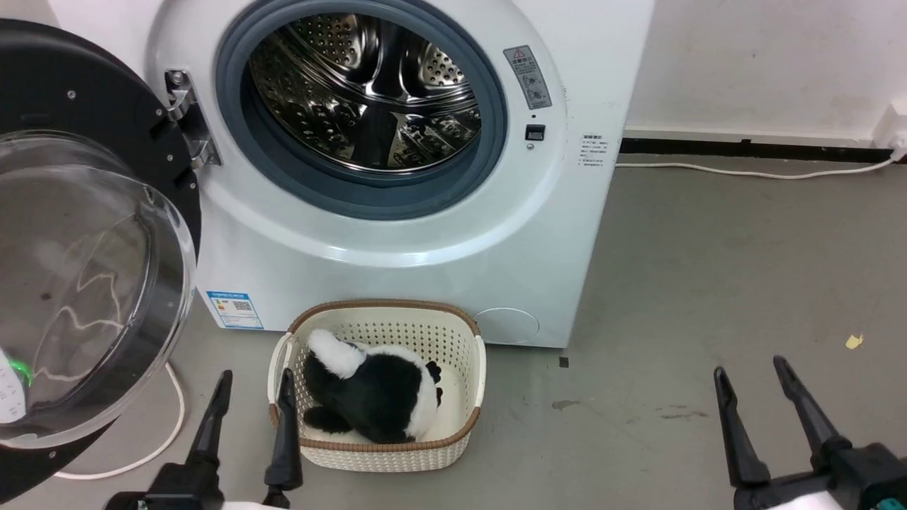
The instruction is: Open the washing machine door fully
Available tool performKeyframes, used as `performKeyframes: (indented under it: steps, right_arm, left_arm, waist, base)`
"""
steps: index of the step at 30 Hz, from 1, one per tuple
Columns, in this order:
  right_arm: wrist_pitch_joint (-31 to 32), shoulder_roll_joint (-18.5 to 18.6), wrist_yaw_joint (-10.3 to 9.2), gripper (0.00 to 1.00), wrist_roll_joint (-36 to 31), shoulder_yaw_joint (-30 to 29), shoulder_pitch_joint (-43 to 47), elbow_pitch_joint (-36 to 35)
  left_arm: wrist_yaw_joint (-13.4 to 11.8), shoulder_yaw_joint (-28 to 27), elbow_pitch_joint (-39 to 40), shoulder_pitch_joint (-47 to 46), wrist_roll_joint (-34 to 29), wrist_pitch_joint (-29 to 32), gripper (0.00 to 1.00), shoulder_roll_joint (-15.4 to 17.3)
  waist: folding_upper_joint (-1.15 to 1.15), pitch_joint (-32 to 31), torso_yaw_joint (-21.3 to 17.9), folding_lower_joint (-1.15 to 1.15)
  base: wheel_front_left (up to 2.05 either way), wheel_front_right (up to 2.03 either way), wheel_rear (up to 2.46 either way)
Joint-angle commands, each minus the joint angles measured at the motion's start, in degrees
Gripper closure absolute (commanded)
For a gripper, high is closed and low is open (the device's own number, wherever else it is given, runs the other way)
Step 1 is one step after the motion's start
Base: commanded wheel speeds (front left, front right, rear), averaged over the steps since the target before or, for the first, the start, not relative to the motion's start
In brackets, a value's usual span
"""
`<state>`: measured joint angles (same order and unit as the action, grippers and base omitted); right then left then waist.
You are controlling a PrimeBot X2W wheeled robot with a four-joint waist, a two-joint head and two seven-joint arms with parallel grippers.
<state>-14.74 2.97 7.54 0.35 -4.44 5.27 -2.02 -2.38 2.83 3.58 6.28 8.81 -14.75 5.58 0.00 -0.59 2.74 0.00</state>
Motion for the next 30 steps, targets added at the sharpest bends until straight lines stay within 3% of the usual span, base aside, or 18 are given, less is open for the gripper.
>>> performKeyframes:
  steps: [1, 30]
  right_arm:
    - [-0.26, -0.09, -0.05, 0.00, 0.22, 0.05, 0.86, 0.14]
    - [-0.26, -0.09, -0.05, 0.00, 0.86, 0.95, 1.29, 1.20]
  left_arm:
    - [-0.26, 0.12, -0.42, 0.51, -0.61, -0.25, 0.00, -0.15]
    - [-0.82, 1.94, -3.72, -0.30, -3.25, -0.25, 0.00, -0.81]
  waist:
    - [0.00, 0.00, -0.14, 0.00]
    - [0.00, 0.14, -0.54, 0.00]
  base:
    - [0.00, 0.00, 0.00]
    - [0.00, 0.00, 0.00]
